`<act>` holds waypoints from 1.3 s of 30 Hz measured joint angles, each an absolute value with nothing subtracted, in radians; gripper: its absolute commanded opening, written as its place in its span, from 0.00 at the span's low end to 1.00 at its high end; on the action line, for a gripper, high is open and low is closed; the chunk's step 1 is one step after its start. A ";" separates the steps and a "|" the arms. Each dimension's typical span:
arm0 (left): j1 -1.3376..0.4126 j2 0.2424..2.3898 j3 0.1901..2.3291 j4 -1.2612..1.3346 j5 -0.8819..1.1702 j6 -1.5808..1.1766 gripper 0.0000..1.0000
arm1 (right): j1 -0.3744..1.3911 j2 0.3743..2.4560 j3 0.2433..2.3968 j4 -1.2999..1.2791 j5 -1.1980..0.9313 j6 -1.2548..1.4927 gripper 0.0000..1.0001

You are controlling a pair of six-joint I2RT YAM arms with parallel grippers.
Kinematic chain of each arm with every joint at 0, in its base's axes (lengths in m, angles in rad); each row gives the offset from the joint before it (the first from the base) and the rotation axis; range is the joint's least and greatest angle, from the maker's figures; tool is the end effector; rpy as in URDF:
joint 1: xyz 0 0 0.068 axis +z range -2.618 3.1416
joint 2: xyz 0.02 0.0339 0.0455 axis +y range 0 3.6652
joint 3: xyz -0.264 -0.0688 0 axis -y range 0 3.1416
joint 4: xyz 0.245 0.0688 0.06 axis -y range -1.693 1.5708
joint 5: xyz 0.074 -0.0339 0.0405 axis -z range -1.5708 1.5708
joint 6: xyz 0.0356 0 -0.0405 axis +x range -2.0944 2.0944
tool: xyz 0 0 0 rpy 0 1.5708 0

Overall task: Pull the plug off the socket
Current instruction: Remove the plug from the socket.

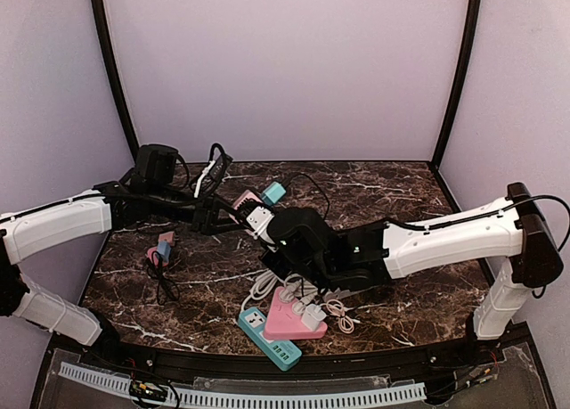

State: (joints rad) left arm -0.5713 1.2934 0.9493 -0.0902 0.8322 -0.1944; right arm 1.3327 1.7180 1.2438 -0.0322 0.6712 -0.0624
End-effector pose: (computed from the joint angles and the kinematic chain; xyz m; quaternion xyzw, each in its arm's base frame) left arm 0.2276 -0.1776 0.3000 0.3581 0.7165 -0.4999 0.3293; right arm 0.1142 0.3769 0.2667 -0.3945 0.7309 0.0558 0.5541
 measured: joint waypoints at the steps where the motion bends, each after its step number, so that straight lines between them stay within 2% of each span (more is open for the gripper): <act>1: -0.571 1.293 0.949 -0.087 0.833 -0.195 0.01 | 1.332 1.718 1.248 -0.042 0.672 -0.047 0.00; 12: -0.569 1.293 0.949 -0.068 0.829 -0.213 0.01 | 1.306 1.713 1.279 -0.104 0.625 0.086 0.00; 28: -0.569 1.290 0.949 -0.070 0.840 -0.208 0.01 | 1.329 1.698 1.237 -0.046 0.651 0.034 0.00; 39: -0.481 1.264 0.949 -0.069 0.713 -0.186 0.01 | 1.364 1.665 1.180 -0.149 0.677 0.027 0.00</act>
